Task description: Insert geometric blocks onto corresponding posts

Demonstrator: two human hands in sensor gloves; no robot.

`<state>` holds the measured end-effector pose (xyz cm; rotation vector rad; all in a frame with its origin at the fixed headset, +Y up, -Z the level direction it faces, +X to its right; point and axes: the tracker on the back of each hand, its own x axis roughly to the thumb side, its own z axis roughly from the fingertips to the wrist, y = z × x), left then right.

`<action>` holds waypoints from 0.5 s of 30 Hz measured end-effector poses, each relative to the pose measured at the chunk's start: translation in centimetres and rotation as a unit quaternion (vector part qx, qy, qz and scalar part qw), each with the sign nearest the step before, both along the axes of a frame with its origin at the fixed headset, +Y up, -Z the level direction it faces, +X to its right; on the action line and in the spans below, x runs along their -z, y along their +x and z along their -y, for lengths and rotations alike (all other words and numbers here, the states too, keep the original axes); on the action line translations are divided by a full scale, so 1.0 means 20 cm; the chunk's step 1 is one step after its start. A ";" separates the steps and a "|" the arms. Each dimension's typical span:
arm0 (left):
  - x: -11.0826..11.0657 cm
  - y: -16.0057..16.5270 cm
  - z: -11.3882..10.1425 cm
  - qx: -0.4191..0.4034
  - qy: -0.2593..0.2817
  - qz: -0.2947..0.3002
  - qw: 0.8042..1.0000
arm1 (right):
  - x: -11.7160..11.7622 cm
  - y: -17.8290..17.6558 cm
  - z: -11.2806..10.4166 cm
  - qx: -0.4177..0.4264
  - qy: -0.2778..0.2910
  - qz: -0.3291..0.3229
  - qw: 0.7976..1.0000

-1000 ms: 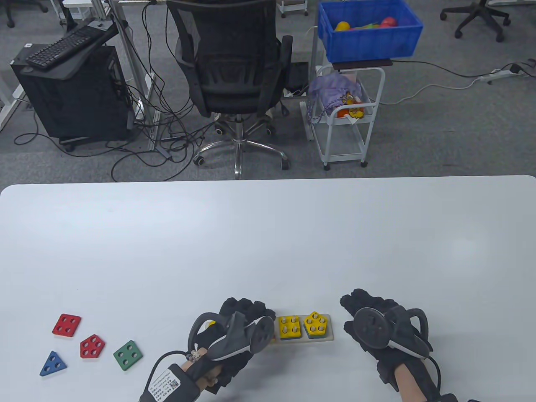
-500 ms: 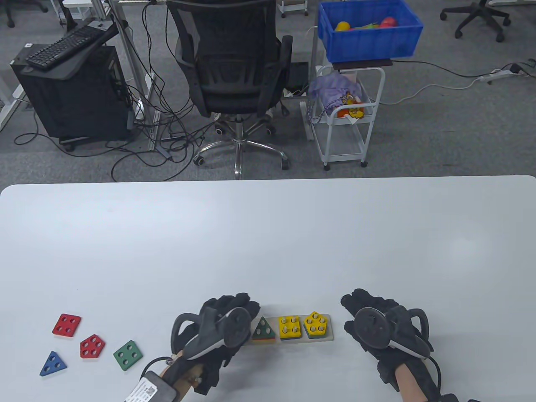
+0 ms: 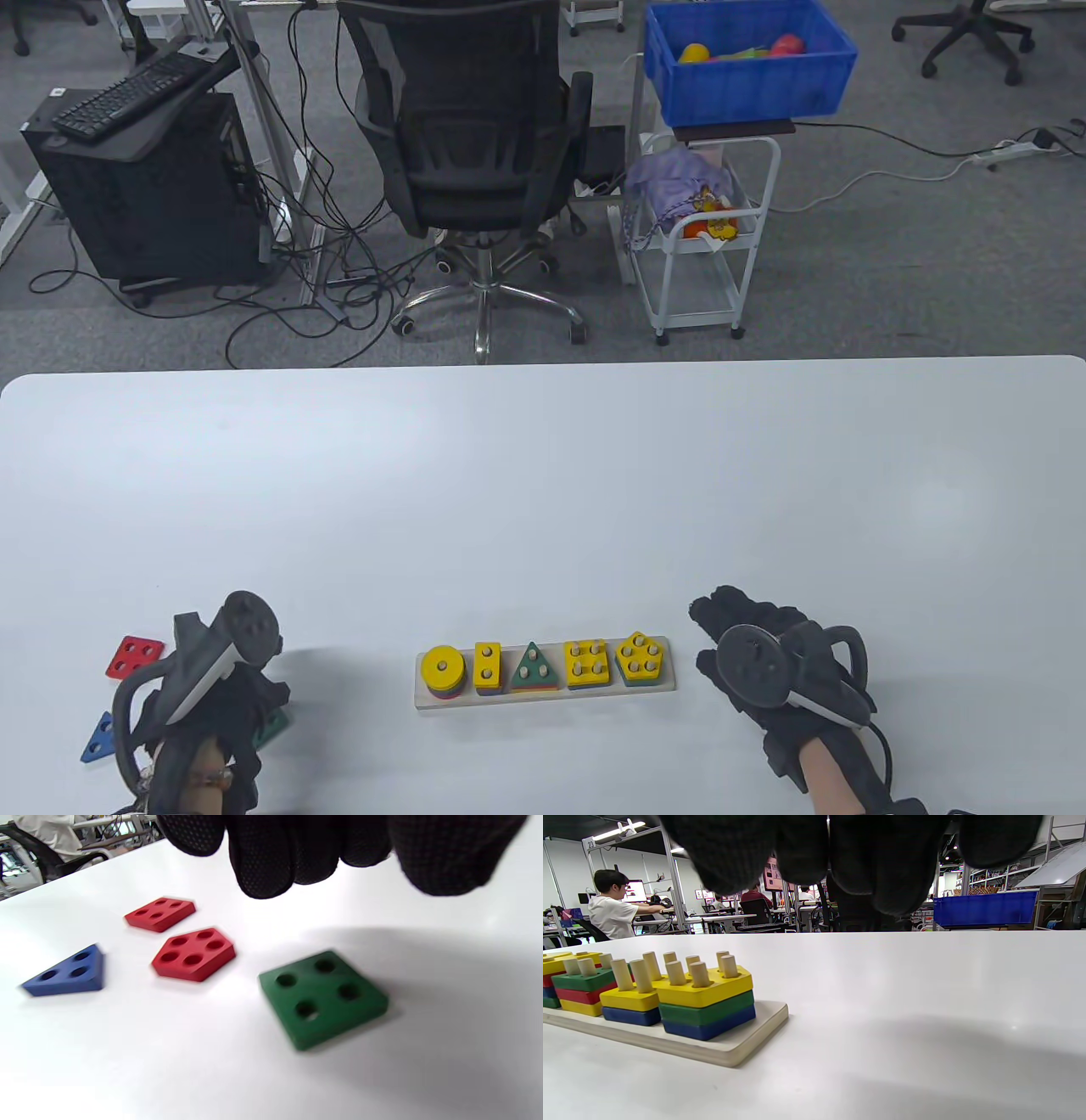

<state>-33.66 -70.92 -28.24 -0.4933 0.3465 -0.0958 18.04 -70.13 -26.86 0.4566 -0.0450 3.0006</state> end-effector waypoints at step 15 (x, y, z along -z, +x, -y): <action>0.04 0.24 0.22 0.240 -0.067 0.022 0.968 | 0.00 -0.02 0.01 -0.009 -0.007 -0.005 1.000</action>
